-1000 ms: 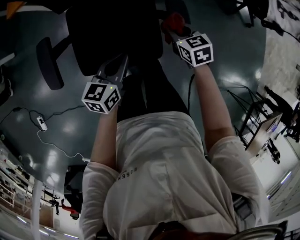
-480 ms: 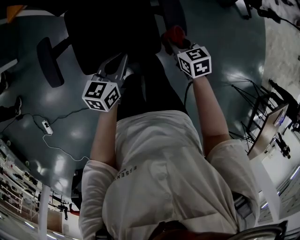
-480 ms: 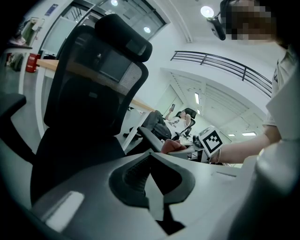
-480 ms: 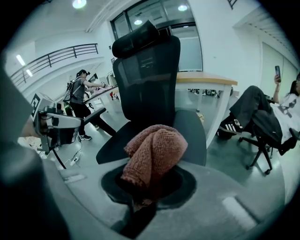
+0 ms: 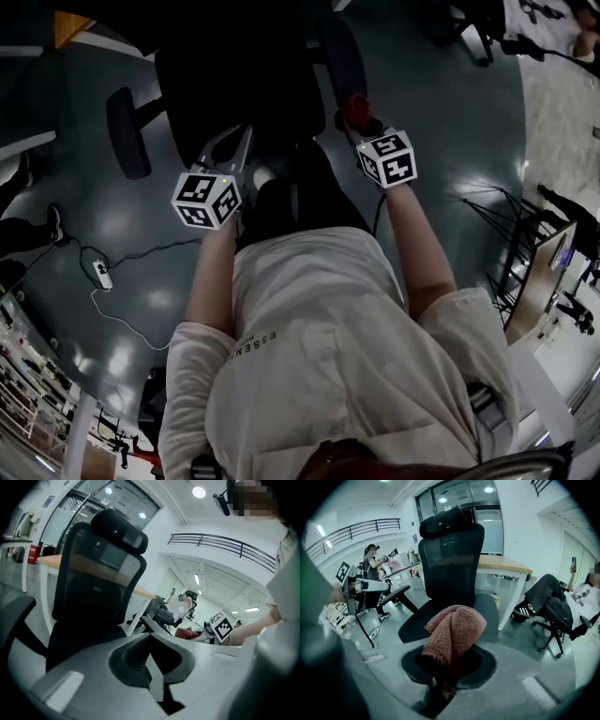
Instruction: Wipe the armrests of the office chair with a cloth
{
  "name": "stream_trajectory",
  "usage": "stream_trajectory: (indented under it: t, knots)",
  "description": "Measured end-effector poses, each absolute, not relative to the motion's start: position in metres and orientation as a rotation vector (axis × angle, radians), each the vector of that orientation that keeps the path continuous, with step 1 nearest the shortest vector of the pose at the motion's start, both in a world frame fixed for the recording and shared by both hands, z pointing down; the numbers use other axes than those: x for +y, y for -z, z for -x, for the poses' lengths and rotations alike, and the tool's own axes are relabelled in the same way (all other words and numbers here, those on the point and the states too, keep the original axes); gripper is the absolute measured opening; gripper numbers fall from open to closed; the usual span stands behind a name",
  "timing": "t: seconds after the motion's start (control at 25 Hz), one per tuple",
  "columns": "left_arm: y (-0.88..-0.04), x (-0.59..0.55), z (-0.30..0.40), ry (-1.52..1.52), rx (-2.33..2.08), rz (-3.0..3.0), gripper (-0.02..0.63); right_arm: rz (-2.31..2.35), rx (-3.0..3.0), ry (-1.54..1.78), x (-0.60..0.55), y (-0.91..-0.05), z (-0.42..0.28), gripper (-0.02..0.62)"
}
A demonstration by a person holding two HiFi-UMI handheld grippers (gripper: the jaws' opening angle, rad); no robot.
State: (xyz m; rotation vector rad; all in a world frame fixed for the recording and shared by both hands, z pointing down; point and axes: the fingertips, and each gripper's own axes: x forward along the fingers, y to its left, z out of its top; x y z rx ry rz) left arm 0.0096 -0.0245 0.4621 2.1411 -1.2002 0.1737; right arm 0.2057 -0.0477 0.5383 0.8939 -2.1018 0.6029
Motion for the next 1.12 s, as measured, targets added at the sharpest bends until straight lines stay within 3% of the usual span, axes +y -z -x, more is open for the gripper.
stream_trajectory:
  t: [0.28,0.6,1.12]
  knots:
    - [-0.408,-0.012,0.031,-0.306,-1.358,-2.288,0.017,-0.942,-2.253,-0.427,-0.06,-0.453,-0.161,0.049]
    - [-0.322,0.015,0.075,-0.14,-1.607,-2.341,0.017,-1.087,-2.38,-0.289,-0.036,-0.38,-0.133,0.049]
    - [-0.308,0.155,0.033,-0.093,-1.713,-2.291,0.017,-1.031,-2.482,-0.214,0.102,-0.344,-0.161,0.049]
